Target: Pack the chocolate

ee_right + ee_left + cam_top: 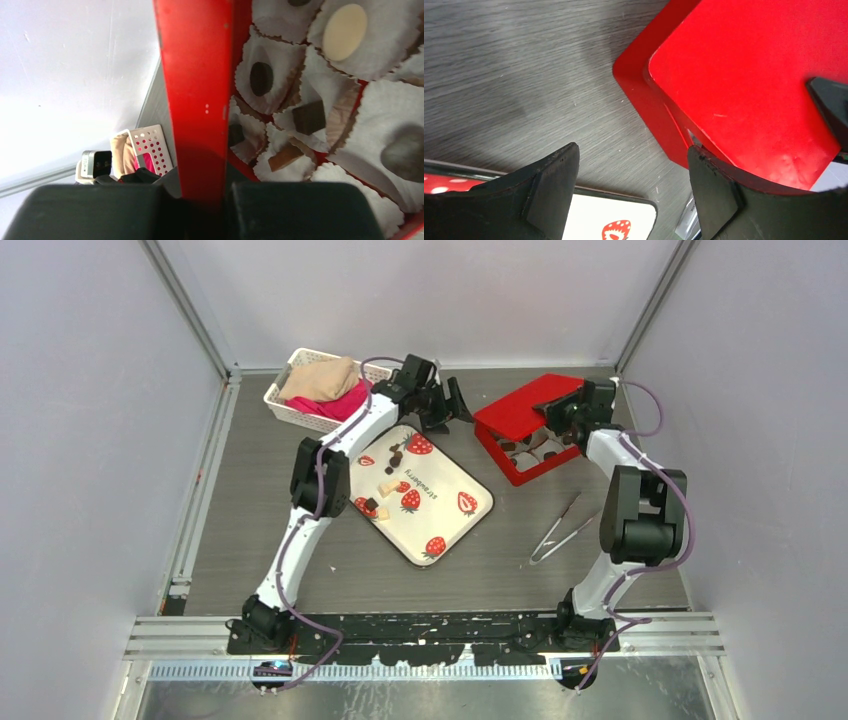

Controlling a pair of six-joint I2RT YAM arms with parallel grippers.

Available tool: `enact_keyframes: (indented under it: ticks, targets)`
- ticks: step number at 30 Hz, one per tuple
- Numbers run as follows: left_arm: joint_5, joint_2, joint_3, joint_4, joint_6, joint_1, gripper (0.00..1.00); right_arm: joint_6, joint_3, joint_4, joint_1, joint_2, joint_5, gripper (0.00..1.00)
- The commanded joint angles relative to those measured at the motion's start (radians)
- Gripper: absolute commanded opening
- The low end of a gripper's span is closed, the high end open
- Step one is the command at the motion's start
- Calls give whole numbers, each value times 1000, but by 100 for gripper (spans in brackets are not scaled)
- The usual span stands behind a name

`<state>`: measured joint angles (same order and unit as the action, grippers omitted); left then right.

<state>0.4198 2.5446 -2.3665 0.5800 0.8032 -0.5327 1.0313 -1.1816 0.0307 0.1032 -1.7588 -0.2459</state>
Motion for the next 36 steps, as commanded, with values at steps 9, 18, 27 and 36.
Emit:
enact_keyframes:
  ticks: [9,18,27,36]
  targets:
    - [30,42,-97,-134,91,-34,79,7,160,83,52,115,-12,1]
    - [31,88,-102,-160,131,-66,78,6,224,72,86,133,-18,8]
    - [36,110,-97,-161,137,-86,76,4,286,-1,132,198,1,35]
    - [51,112,-80,-150,133,-97,75,-22,269,-180,135,279,113,62]
